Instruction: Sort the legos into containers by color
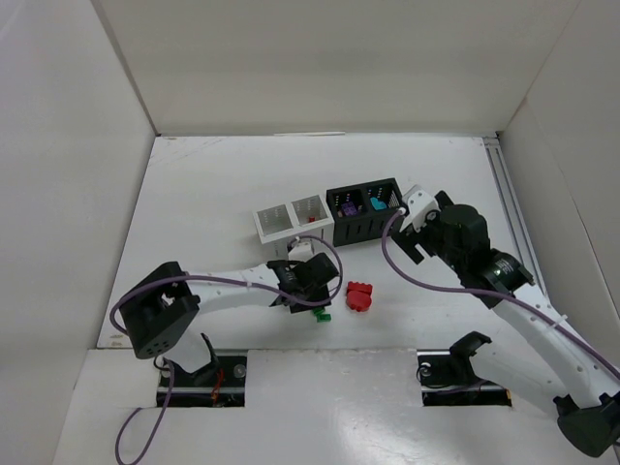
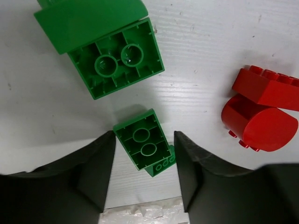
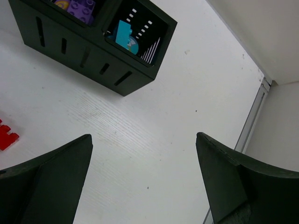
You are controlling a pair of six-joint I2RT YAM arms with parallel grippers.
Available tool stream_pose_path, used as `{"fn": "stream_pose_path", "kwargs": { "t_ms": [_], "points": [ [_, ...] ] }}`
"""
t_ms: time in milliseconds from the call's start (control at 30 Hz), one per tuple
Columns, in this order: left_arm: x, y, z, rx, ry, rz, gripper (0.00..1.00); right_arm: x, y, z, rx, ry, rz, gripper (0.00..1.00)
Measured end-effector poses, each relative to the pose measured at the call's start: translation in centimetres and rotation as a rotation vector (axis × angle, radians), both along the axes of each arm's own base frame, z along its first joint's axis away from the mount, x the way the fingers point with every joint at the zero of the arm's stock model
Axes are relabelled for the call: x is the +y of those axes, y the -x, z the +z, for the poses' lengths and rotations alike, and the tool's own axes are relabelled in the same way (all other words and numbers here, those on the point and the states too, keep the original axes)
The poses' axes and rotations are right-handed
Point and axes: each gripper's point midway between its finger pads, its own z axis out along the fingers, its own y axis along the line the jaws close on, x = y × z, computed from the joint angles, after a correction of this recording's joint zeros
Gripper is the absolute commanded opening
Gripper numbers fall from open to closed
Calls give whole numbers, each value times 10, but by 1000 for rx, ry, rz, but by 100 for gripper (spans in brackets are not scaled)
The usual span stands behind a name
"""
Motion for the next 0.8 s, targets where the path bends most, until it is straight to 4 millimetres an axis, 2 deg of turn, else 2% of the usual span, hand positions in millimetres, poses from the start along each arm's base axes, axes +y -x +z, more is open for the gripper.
{"fn": "stream_pose_path", "kwargs": {
  "t_ms": [67,133,233,467,600,800],
  "points": [
    [-1,1,-1,9,-10,4,39,-2,0,-2,6,7,-7,96],
    [-3,1,-1,13,-16,8,27,-5,1,-4,14,13,-14,96],
    [-7,-2,3,9,-16,12,17,-6,2,-9,25,22,-18,96],
    [-11,-15,22,-40,-36,23,14,-13,11,-6,14,20,-26,96],
    [-17,-33,57,-138,-13,23,16,-19,19,-3,-10,11,-27,96],
    [-23,-73,140,-358,66,20,16,-22,25,-7,-13,22,-9,97]
  ]
}}
